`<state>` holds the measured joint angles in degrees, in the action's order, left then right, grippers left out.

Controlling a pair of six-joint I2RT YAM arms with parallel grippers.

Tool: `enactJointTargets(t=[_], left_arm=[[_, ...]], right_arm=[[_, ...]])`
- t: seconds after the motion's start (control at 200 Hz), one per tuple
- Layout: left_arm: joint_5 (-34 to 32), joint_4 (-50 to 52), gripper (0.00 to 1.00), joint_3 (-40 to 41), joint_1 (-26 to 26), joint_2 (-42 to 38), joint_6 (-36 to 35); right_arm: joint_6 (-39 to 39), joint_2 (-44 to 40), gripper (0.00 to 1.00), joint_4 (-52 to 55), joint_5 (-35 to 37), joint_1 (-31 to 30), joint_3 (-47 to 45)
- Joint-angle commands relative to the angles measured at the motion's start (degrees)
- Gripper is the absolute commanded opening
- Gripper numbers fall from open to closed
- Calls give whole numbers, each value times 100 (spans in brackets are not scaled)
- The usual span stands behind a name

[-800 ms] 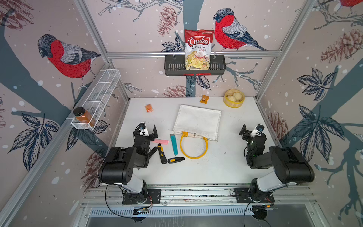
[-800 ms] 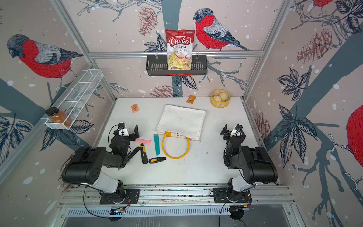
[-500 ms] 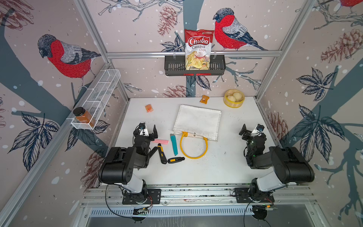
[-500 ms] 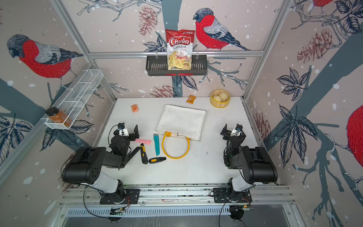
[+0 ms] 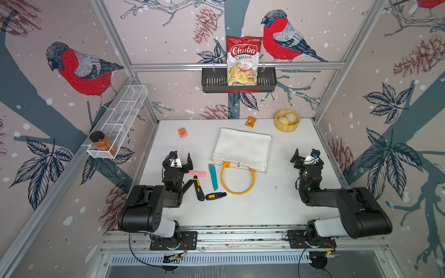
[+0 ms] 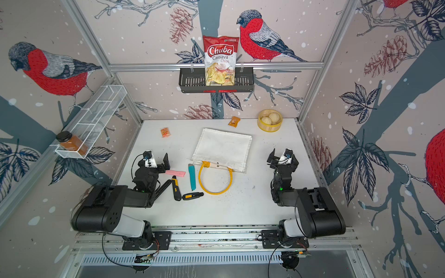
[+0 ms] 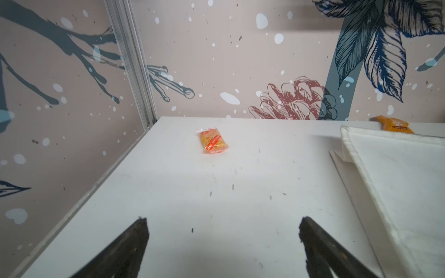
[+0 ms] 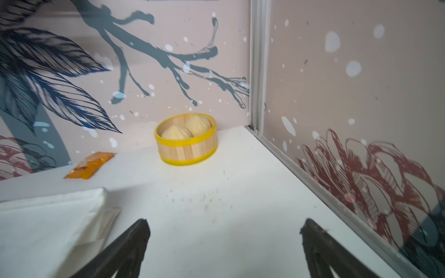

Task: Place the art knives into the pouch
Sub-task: Open the pouch at the center of the board.

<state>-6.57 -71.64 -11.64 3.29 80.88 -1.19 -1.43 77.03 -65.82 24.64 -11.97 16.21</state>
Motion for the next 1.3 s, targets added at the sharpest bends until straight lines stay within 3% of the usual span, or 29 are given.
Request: enactJointTargets(t=[0.0,0.085,0.155,0.215,0.25,0.33,0.49,0.57,0.64,0.871,1.016,1.181,1.291], left_arm=[[-773,891,98,-137,460,-1008,-200],[-909,2055,98,-410,540,-2077,1212],[-933,2898,98,-652,541,-2641,2296],[-1231,3078,97,-594,535,-2902,3475],[-955,2888,97,-475,532,-3055,3603],[93,2408,98,-228,541,-3353,3334],[622,3454,98,-670,642,-3346,3774],[435,4220,98,-1038,872,-3154,3673],[247,5076,98,-1491,978,-2843,3692],[85,6365,98,-2107,1024,-2327,4038],[-149,6608,98,-2175,1026,-2261,4539],[570,6032,98,-1928,1040,-2288,4589],[275,6230,98,-1930,1041,-2176,4690]], right_arm=[[-552,-709,100,2456,28,-260,1048],[-1300,-948,100,3881,-2136,-64,1908],[-2030,-928,100,3734,-3309,137,1985],[-2107,-645,100,3441,-4196,200,2024],[-1873,-417,100,4019,-4052,-27,2354],[-1134,-2,100,5093,-2511,-1116,2932],[-820,653,100,5968,-1374,-2640,3478],[-644,871,100,6019,-1020,-3266,3578],[-643,1147,100,6248,-1045,-3623,3813],[-495,2061,97,6688,-1147,-4338,4271],[-535,2267,93,6721,-1555,-4573,4395],[-744,2306,92,6517,-1843,-4730,4271],[-853,2504,91,6422,-1981,-4877,4291]])
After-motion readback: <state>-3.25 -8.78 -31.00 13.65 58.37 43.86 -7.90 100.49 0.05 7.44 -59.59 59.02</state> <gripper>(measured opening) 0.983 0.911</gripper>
